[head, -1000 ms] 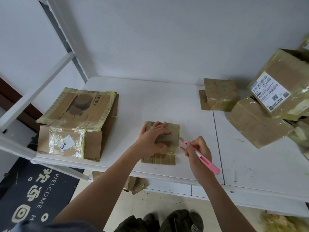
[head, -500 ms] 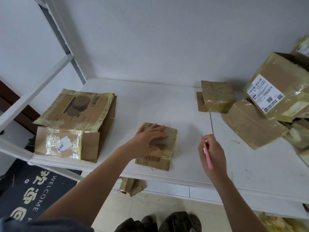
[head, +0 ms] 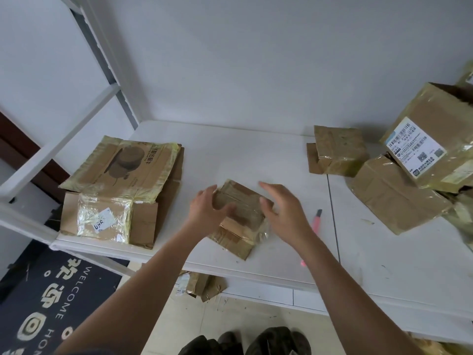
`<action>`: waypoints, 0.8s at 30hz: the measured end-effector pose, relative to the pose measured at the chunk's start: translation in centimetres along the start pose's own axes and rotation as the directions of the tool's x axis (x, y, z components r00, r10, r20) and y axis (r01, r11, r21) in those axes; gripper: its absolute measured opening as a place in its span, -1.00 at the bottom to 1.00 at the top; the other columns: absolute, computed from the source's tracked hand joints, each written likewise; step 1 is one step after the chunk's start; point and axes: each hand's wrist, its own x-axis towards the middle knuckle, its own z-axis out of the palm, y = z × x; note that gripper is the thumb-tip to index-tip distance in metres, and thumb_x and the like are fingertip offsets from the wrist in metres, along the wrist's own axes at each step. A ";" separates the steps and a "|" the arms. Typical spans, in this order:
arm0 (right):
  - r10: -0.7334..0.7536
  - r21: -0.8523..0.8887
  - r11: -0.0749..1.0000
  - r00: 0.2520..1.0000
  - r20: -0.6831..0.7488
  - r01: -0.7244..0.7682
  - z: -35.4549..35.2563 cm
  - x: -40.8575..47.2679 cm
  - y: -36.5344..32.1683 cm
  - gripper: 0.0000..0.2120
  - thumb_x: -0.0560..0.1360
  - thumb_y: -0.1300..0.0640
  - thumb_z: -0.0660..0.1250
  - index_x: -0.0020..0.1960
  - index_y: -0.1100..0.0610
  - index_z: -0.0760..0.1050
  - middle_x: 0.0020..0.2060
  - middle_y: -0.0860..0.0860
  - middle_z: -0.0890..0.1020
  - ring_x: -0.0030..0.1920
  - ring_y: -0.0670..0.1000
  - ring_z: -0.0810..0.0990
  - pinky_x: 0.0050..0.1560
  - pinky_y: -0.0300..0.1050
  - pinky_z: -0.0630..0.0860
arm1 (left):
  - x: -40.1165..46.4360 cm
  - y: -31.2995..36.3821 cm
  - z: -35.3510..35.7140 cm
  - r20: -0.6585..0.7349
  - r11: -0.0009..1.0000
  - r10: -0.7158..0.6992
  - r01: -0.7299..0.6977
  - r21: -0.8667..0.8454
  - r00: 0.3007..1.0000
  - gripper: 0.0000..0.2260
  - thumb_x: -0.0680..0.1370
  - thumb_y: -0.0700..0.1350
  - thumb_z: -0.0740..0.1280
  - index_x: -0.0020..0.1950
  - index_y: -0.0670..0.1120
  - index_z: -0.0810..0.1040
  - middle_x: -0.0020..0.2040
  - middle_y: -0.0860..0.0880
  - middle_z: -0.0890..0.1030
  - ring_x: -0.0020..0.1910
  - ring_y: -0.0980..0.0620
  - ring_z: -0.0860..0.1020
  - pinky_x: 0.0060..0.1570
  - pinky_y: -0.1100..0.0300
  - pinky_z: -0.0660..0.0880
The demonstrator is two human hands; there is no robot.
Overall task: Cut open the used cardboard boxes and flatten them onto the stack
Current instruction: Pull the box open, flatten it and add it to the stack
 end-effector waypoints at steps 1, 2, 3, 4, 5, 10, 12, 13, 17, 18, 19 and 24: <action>0.000 -0.028 1.000 0.999 0.049 0.002 0.7 0.2 -0.4 -0.64 0.62 0.13 0.27 0.39 0.18 0.47 0.26 0.05 0.54 0.26 0.01 0.52 0.27 -0.18 0.43 | 0.0 0.0 0.5 0.002 0.999 -0.014 0.014 -0.044 1.000 -0.33 0.49 0.07 0.45 0.52 -0.04 0.26 0.39 -0.07 0.44 0.35 -0.07 0.40 0.31 0.05 0.36; 0.011 -0.091 0.996 0.996 0.089 -0.002 1.3 0.2 -0.5 -0.62 0.61 0.08 0.28 0.39 0.17 0.47 0.27 0.03 0.52 0.25 0.00 0.52 0.24 -0.19 0.45 | -0.1 -0.1 0.8 -0.012 0.997 -0.021 0.020 -0.069 1.000 -0.33 0.48 0.05 0.48 0.51 -0.04 0.29 0.36 -0.06 0.47 0.31 -0.05 0.44 0.27 0.09 0.38; 0.027 -0.163 0.987 0.993 0.112 -0.009 1.8 0.1 -0.4 -0.60 0.61 0.03 0.28 0.40 0.16 0.47 0.29 0.01 0.50 0.25 -0.01 0.51 0.24 -0.18 0.46 | -0.1 -0.2 1.1 -0.037 0.996 -0.030 0.027 -0.086 0.999 -0.33 0.46 0.03 0.50 0.50 -0.05 0.31 0.33 -0.04 0.50 0.29 -0.04 0.46 0.24 0.12 0.39; 0.040 -0.206 0.978 0.993 0.113 -0.016 2.1 0.1 -0.2 -0.57 0.60 0.00 0.29 0.41 0.15 0.46 0.30 -0.01 0.49 0.25 -0.02 0.50 0.23 -0.17 0.47 | 0.0 -0.2 1.2 -0.064 0.993 -0.046 0.038 -0.110 0.997 -0.33 0.44 0.02 0.52 0.48 -0.05 0.35 0.30 -0.04 0.52 0.27 -0.03 0.48 0.21 0.13 0.41; 0.048 -0.222 0.975 0.993 0.104 -0.024 2.1 0.1 0.0 -0.55 0.59 -0.03 0.31 0.41 0.14 0.46 0.30 -0.03 0.49 0.24 -0.03 0.51 0.22 -0.18 0.47 | 0.2 -0.2 1.2 -0.084 0.989 -0.069 0.057 -0.139 0.994 -0.34 0.41 -0.01 0.55 0.45 -0.06 0.39 0.26 -0.04 0.54 0.22 -0.02 0.50 0.17 0.15 0.43; 0.096 -0.244 0.966 0.994 0.046 -0.082 2.1 1.0 -0.2 -0.54 0.51 -0.10 0.41 0.34 0.05 0.50 0.18 -0.07 0.56 0.11 -0.03 0.58 0.09 -0.16 0.51 | 0.9 0.2 1.0 -0.114 0.971 -0.164 0.140 -0.191 0.980 -0.53 0.33 -0.09 0.61 0.19 -0.04 0.57 -0.04 0.05 0.58 -0.10 0.08 0.52 -0.19 0.27 0.40; 0.120 -0.261 0.960 0.992 0.037 -0.106 2.2 1.2 -0.5 -0.57 0.50 -0.09 0.41 0.31 0.02 0.52 0.14 -0.07 0.58 0.08 -0.02 0.59 0.07 -0.14 0.53 | 1.0 0.3 1.1 -0.116 0.965 -0.184 0.157 -0.209 0.976 -0.55 0.32 -0.11 0.61 0.15 -0.02 0.57 -0.16 0.13 0.51 -0.21 0.18 0.48 -0.33 0.35 0.34; 0.129 -0.271 0.956 0.991 0.038 -0.114 2.2 1.3 -0.6 -0.58 0.50 -0.08 0.41 0.31 0.01 0.52 0.14 -0.07 0.58 0.09 -0.02 0.59 0.06 -0.13 0.52 | 1.0 0.3 1.1 -0.119 0.963 -0.189 0.161 -0.214 0.975 -0.56 0.32 -0.11 0.61 0.14 -0.01 0.56 -0.19 0.16 0.48 -0.25 0.24 0.45 -0.39 0.38 0.31; 0.160 -0.310 0.940 0.987 0.035 -0.141 2.2 1.8 -0.9 -0.59 0.49 -0.12 0.42 0.29 -0.03 0.53 0.13 -0.09 0.60 0.09 0.01 0.59 0.06 -0.09 0.52 | 0.8 0.0 1.1 -0.129 0.971 -0.168 0.142 -0.190 0.977 -0.58 0.31 -0.08 0.62 0.10 -0.01 0.57 -0.20 0.15 0.49 -0.24 0.21 0.45 -0.40 0.38 0.28; 0.165 -0.328 0.933 0.986 0.032 -0.146 2.2 1.9 -0.9 -0.59 0.49 -0.15 0.41 0.28 -0.03 0.53 0.12 -0.09 0.60 0.09 0.01 0.59 0.06 -0.08 0.52 | 0.7 0.0 1.1 -0.132 0.974 -0.160 0.134 -0.182 0.978 -0.57 0.31 -0.07 0.62 0.11 -0.02 0.57 -0.17 0.13 0.51 -0.21 0.16 0.47 -0.39 0.38 0.29; 0.171 -0.346 0.926 0.985 0.032 -0.149 2.1 2.0 -0.9 -0.59 0.48 -0.18 0.40 0.27 -0.04 0.54 0.12 -0.10 0.61 0.09 0.02 0.59 0.05 -0.08 0.52 | 0.6 -0.1 1.1 -0.133 0.975 -0.154 0.129 -0.180 0.979 -0.56 0.30 -0.06 0.62 0.12 -0.02 0.57 -0.15 0.11 0.52 -0.18 0.13 0.49 -0.38 0.38 0.29; 0.179 -0.446 0.884 0.983 0.044 -0.141 2.5 2.5 -1.2 -0.54 0.44 -0.32 0.35 0.15 0.00 0.55 0.02 -0.08 0.62 -0.02 0.05 0.61 -0.05 -0.06 0.54 | 0.6 -0.2 0.8 -0.111 0.973 -0.145 0.121 -0.197 0.983 -0.53 0.26 0.01 0.64 0.06 -0.01 0.53 -0.18 0.14 0.48 -0.15 0.12 0.48 -0.37 0.38 0.32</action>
